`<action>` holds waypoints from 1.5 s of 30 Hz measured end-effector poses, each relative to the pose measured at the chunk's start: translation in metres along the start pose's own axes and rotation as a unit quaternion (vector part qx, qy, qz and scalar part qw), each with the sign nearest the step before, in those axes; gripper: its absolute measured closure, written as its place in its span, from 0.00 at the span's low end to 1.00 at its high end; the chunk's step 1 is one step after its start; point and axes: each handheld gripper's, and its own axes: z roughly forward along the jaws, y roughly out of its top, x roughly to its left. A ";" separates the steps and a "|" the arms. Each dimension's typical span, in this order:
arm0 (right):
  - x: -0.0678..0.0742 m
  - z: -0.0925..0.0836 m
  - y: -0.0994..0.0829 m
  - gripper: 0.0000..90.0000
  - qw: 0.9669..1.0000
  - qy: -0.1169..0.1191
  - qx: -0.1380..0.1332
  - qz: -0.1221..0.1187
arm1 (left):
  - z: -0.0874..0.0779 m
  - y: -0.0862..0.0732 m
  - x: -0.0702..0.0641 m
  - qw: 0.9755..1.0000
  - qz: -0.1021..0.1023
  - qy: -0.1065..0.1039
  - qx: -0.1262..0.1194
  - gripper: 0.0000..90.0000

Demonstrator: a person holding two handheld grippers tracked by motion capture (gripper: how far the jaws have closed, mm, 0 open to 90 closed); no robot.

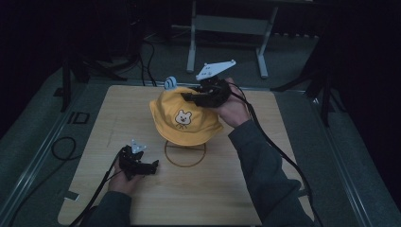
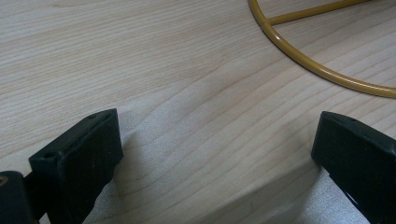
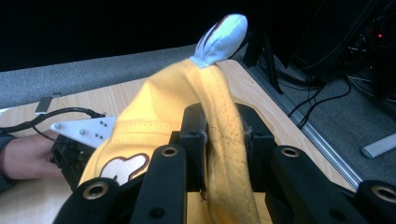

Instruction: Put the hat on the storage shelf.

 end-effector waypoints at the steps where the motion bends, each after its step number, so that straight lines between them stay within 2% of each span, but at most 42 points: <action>1: 0.001 0.002 0.001 0.83 1.000 0.000 0.001 -0.003 | 0.000 0.000 0.000 1.000 0.001 0.000 0.001 0.02; 5: 0.007 0.006 0.004 0.83 1.000 -0.002 -0.002 -0.011 | 0.000 0.000 0.000 1.000 0.002 0.000 0.002 0.02; 12: 0.010 0.007 0.011 0.86 1.000 -0.002 -0.012 -0.012 | 0.000 0.000 0.000 1.000 0.002 0.000 0.002 0.02; 19: 0.016 0.022 0.007 0.83 0.999 0.007 0.036 -0.029 | 0.000 0.000 0.000 1.000 0.002 0.000 0.002 0.02; 22: 0.015 0.021 0.007 0.74 0.999 0.005 0.037 -0.024 | 0.000 0.000 0.000 1.000 0.002 0.000 0.002 0.02; 25: 0.014 0.019 0.007 0.50 0.999 -0.006 0.042 -0.013 | 0.000 0.000 0.000 1.000 0.001 0.000 0.001 0.02; 28: 0.015 0.018 0.006 0.31 0.998 -0.029 0.051 -0.011 | 0.000 0.000 0.000 1.000 0.001 0.000 0.001 0.02; 31: 0.015 0.017 0.006 0.20 0.998 -0.046 0.051 -0.011 | 0.000 0.000 0.000 1.000 0.001 0.000 0.000 0.02; 34: 0.017 0.014 0.007 0.16 0.998 -0.047 0.040 -0.009 | 0.000 0.000 0.000 1.000 0.001 0.000 0.000 0.02; 40: 0.018 0.001 0.007 0.14 0.999 -0.043 0.018 0.000 | 0.000 0.000 0.000 1.000 0.001 0.000 0.000 0.02; 43: 0.015 -0.005 0.003 0.16 1.000 -0.020 0.012 0.009 | 0.000 0.000 0.000 1.000 0.001 0.000 0.000 0.02; 45: 0.013 -0.008 0.001 0.17 1.000 -0.022 0.014 0.010 | 0.000 0.000 0.000 1.000 0.001 0.000 0.000 0.02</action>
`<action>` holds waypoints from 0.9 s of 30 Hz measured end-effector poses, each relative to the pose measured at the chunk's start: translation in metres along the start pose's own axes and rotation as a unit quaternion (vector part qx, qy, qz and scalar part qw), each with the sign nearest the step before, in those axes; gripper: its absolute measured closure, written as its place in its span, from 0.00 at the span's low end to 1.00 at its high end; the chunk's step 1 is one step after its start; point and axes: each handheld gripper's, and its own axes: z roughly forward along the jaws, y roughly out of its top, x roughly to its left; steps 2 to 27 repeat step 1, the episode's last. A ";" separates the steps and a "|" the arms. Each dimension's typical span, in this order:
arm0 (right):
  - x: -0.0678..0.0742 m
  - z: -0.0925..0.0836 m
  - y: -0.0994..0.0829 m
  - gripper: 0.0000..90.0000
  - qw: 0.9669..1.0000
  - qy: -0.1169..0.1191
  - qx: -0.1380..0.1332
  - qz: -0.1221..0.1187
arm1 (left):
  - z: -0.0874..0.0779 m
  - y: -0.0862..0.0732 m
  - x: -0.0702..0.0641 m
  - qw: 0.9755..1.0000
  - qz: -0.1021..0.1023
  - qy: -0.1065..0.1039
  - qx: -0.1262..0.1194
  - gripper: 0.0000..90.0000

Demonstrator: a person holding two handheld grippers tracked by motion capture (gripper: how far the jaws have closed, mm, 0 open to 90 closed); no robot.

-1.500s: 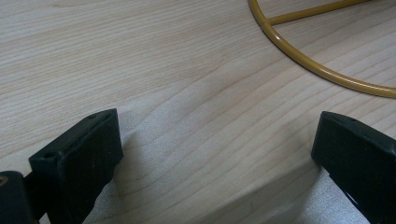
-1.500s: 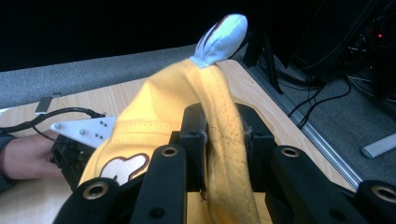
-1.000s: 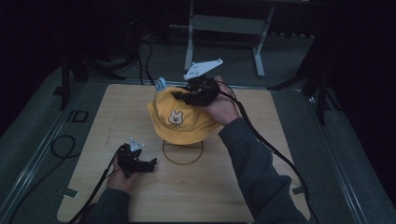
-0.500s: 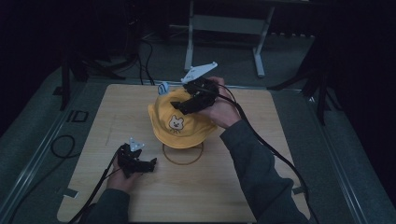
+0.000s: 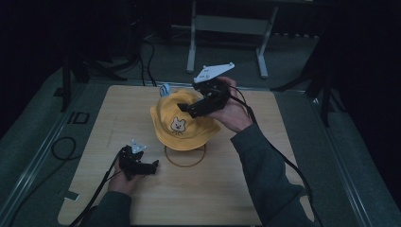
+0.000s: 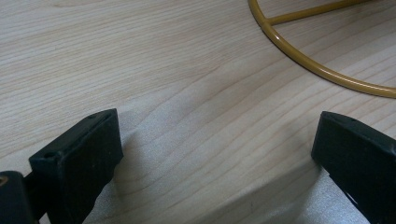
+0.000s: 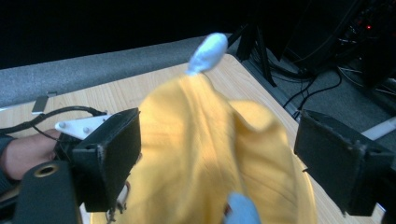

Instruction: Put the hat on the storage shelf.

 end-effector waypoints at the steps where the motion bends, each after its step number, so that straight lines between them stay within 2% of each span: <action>1: -0.001 -0.001 -0.001 0.17 1.000 -0.003 0.000 0.002 | 0.000 0.000 0.000 1.000 0.000 0.000 0.000 0.02; 27: -0.001 -0.001 -0.001 0.17 1.000 -0.003 0.000 0.002 | 0.000 0.000 0.000 1.000 0.000 0.000 0.000 0.02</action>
